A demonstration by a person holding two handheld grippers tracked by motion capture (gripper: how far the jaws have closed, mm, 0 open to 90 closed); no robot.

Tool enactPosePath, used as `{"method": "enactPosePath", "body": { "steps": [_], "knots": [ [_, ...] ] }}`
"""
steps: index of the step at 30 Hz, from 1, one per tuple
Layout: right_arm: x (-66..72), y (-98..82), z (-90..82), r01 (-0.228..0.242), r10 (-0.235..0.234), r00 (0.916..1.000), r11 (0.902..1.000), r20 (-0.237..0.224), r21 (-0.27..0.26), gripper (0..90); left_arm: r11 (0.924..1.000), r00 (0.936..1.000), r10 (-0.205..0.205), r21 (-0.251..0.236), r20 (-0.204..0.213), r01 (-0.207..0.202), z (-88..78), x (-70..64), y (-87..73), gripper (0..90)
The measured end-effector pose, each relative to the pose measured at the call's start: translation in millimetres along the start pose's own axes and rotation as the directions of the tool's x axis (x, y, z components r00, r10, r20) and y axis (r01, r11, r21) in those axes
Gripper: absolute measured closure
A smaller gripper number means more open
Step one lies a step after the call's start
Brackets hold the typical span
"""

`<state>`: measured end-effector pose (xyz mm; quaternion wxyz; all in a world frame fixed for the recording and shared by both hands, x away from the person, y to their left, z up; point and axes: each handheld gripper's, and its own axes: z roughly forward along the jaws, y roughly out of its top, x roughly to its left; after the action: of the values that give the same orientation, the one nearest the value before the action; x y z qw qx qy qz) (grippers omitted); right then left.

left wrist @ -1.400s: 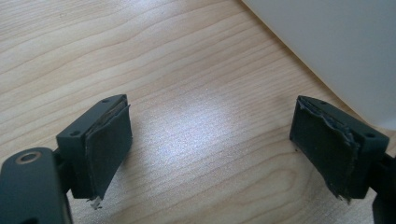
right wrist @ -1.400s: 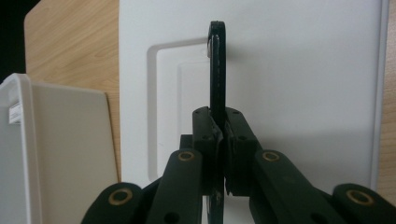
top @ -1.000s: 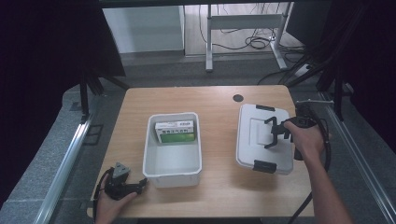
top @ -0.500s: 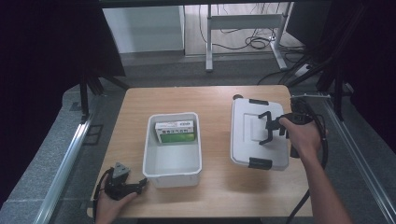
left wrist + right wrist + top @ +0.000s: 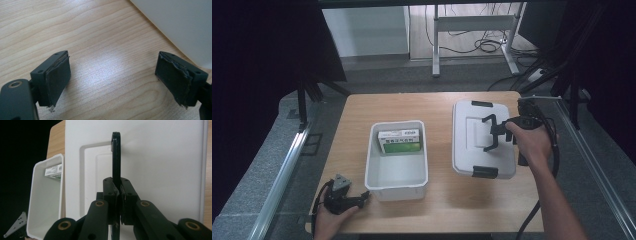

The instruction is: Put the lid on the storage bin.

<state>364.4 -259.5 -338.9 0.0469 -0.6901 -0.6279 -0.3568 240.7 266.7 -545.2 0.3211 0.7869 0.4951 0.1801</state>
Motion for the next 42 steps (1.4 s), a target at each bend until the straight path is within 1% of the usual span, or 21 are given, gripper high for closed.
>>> {"method": "enactPosePath", "body": {
  "steps": [14, 22, 31, 35, 39, 40, 42],
  "knots": [
    [17.9, 1.3, -0.6, 0.026, -0.026, 0.9993, 0.9997, -0.028, -0.002, 85.1, 1.0000, 1.0000, 0.001, 0.002, 0.001, -0.001, -0.2, 0.1, 0.0, 13.0],
    [30.0, 1.4, -0.8, 0.038, -0.038, 0.9976, 0.9993, -0.059, 0.003, 85.1, 1.0000, 1.0000, 0.002, 0.002, 0.000, -0.002, -0.3, 0.2, -0.1, 13.0],
    [48.1, 1.7, -3.5, 0.065, -0.065, 0.9952, 0.9979, -0.073, 0.001, 85.1, 1.0000, 1.0000, 0.002, 0.002, 0.000, -0.002, -0.7, 0.1, -0.5, 13.1],
    [56.5, 0.9, -2.4, 0.082, -0.081, 0.9933, 0.9966, -0.082, 0.005, 85.1, 1.0000, 1.0000, 0.002, 0.002, 0.000, -0.002, -0.8, 0.1, -0.6, 13.1],
    [64.3, 0.3, 0.4, 0.092, -0.091, 0.9916, 0.9957, -0.092, 0.010, 85.1, 1.0000, 1.0000, 0.002, 0.002, 0.000, -0.002, -0.9, 0.1, -0.8, 13.1],
    [66.3, 0.1, 0.9, 0.087, -0.085, 0.9917, 0.9961, -0.097, 0.017, 85.1, 1.0000, 1.0000, 0.002, 0.002, 0.000, -0.002, -0.9, 0.1, -0.8, 13.1],
    [68.9, -0.3, 2.6, 0.097, -0.094, 0.9906, 0.9951, -0.099, 0.020, 85.1, 1.0000, 1.0000, 0.003, 0.002, 0.000, -0.003, -1.0, 0.1, -0.9, 13.1]
  ]
}}
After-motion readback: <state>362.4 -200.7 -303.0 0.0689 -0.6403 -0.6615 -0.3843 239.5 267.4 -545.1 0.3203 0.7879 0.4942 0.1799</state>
